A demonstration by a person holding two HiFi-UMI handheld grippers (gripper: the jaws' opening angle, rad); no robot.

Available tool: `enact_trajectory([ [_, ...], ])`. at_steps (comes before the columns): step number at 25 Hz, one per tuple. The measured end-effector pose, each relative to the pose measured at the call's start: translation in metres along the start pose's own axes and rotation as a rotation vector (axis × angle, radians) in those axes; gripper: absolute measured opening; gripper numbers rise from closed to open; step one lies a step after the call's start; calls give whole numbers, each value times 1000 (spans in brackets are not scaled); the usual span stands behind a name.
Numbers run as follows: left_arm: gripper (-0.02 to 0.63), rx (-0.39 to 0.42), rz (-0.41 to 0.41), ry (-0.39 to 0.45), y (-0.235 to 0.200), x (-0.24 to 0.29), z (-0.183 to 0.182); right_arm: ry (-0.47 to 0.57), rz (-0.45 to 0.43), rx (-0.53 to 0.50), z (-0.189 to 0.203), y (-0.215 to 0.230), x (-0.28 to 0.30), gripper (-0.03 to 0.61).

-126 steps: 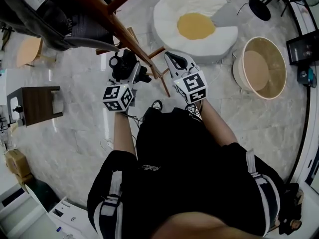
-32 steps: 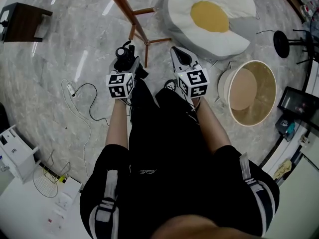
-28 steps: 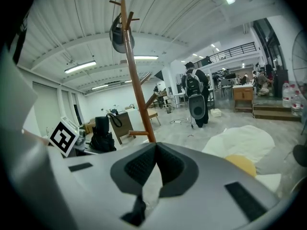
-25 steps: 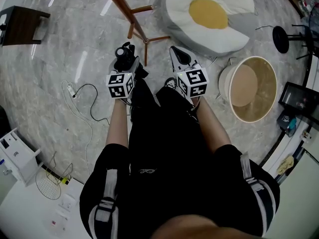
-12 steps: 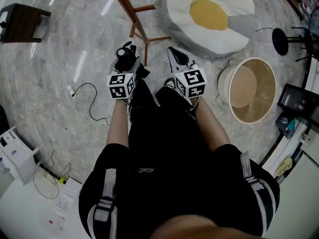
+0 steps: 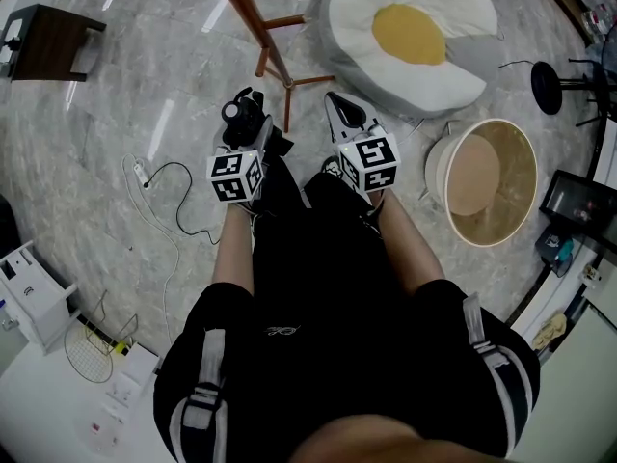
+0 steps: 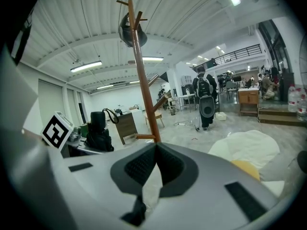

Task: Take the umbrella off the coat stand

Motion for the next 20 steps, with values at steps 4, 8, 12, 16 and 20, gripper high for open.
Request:
enact_trajectory([
  [4, 281, -6, -8, 6, -2, -2, -5, 6, -1, 4, -4, 3, 2, 5],
  [8, 281, -9, -13, 9, -3, -5, -9, 11, 2, 0, -7, 5, 3, 5],
  [12, 281, -12, -6, 19, 3, -6, -14, 5, 6, -12, -7, 10, 2, 5],
  [16, 281, -4, 8, 20, 9, -4, -18, 0, 7, -24, -9, 14, 1, 3],
  [20, 281, 0, 9, 18, 10, -2, -20, 2, 10, -20, -10, 18, 1, 3],
])
Point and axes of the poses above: the fingertips, and each gripper's own axes: x forward along the fingers, y to its right, z out of its underside, the point moved 3 cm from there along -x, backward along the fingers, and after that the axes turned 6 degrees about -z, right-handed, at the moved point
